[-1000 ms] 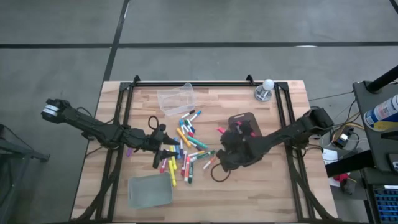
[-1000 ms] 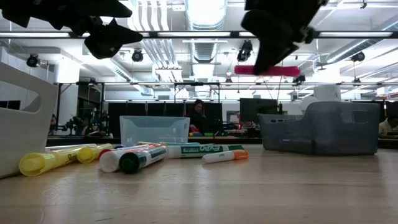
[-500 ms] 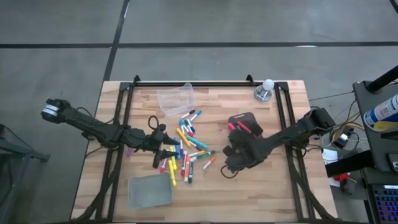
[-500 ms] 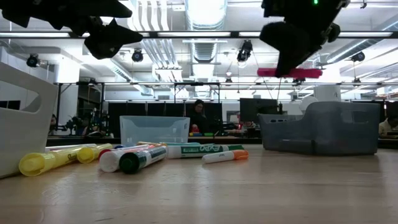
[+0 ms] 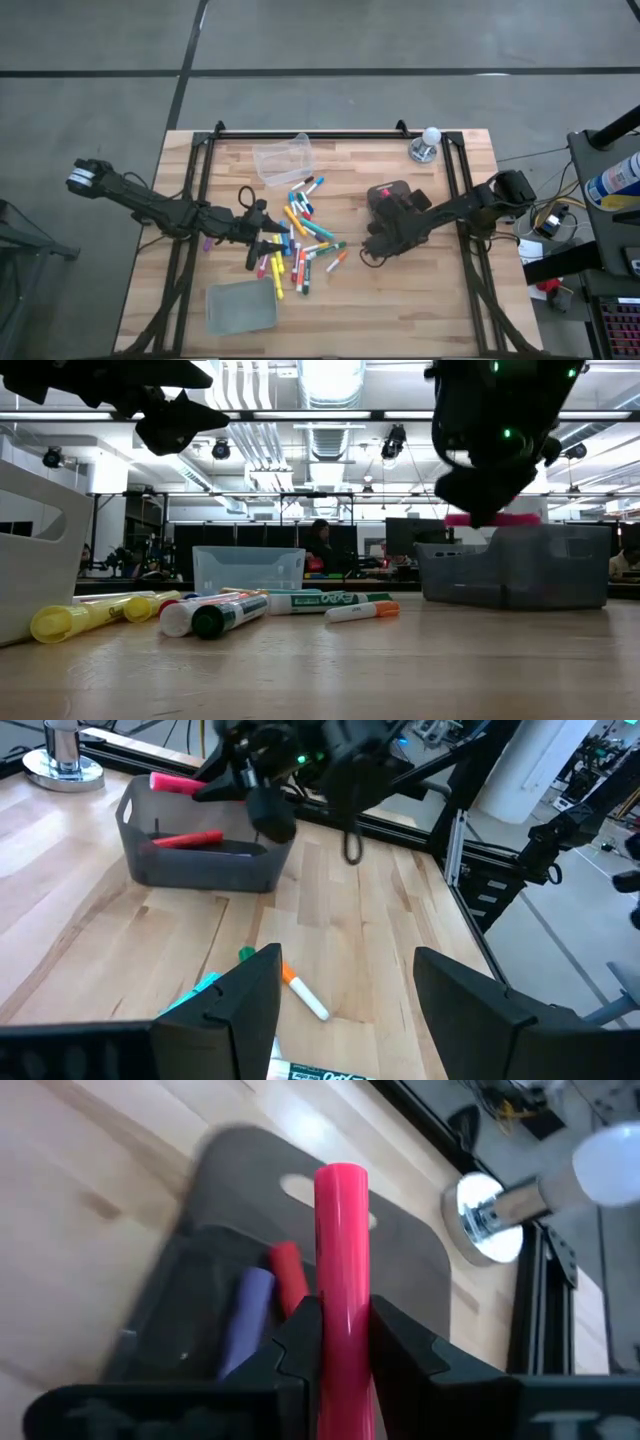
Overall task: Pick & Place Markers
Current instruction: Put the pink highlighter pen into the black bin
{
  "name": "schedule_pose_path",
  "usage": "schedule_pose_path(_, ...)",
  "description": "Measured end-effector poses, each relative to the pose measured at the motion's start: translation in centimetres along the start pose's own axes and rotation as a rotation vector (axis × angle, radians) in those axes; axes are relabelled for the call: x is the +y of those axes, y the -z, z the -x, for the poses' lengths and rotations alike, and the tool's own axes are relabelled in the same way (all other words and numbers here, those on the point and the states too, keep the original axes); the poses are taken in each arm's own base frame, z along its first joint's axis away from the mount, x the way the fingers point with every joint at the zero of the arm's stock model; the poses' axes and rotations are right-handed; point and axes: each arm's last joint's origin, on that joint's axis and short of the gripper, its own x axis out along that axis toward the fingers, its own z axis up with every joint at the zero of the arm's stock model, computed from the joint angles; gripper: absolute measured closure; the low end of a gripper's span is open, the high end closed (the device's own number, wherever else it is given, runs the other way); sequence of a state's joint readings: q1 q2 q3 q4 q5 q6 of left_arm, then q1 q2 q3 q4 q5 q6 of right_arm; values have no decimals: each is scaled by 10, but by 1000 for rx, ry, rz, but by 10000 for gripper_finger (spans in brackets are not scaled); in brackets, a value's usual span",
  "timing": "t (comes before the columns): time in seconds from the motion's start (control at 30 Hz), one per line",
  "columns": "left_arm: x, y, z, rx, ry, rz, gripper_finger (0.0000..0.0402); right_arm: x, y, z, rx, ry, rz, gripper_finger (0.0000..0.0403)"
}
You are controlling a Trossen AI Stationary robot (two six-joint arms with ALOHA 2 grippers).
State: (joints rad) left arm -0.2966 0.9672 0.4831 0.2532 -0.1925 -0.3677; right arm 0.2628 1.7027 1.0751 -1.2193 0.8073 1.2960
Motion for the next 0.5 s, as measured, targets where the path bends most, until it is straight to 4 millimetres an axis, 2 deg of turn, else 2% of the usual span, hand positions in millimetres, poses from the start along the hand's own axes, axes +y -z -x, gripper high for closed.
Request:
schedule_pose_path(0.27, 0, 0, 0, 0, 0, 0, 181, 1, 5, -26, 39, -9, -16, 343)
schedule_pose_path(0.5, 0, 0, 0, 0, 1, 0, 181, 5, 0, -33, 69, -50, -11, 342)
